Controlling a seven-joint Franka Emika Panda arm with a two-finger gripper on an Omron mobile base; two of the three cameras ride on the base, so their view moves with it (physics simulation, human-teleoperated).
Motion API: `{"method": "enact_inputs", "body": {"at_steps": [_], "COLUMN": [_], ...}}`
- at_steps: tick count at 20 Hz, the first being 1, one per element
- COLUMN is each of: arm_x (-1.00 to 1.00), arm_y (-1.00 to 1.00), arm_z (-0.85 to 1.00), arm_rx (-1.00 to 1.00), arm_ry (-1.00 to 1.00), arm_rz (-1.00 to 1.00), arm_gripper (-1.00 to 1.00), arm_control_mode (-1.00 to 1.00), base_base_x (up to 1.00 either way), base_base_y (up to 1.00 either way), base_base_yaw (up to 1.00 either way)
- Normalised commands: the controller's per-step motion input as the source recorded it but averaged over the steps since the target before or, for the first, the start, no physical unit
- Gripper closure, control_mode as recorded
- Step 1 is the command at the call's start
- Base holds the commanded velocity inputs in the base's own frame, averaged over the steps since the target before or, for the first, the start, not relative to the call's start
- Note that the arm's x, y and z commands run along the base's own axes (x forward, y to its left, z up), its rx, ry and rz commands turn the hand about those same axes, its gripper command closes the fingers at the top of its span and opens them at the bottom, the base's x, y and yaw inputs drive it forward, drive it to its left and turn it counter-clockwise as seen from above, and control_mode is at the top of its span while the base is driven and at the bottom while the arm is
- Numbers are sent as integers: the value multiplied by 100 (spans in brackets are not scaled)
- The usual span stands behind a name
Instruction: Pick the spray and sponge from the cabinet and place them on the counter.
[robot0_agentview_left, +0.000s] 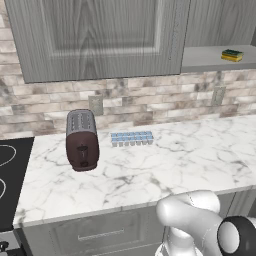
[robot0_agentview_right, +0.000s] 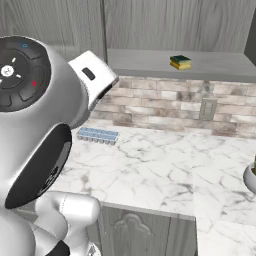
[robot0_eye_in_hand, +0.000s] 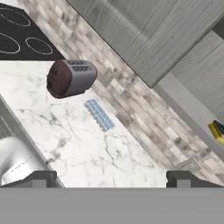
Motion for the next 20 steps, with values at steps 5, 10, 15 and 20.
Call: {"method": "enact_inputs", "body": {"at_steps": [5, 10, 15, 20], "arm_x": [-3, -32, -21, -4], "arm_y": [55, 4, 6, 22], "arm_z": [0, -5, 3, 19], "arm_rx": [20, 22, 2, 6], "arm_ry": [-17, -18, -7, -4], "arm_rz": [-5, 4, 8, -4], "arm_gripper": [-100, -100, -100, -100], "arm_control_mode": [-100, -100, -100, -100], "base_base_x": [0, 0, 0, 0], "base_base_y": [0, 0, 0, 0], "base_base_yaw": [0, 0, 0, 0]}}
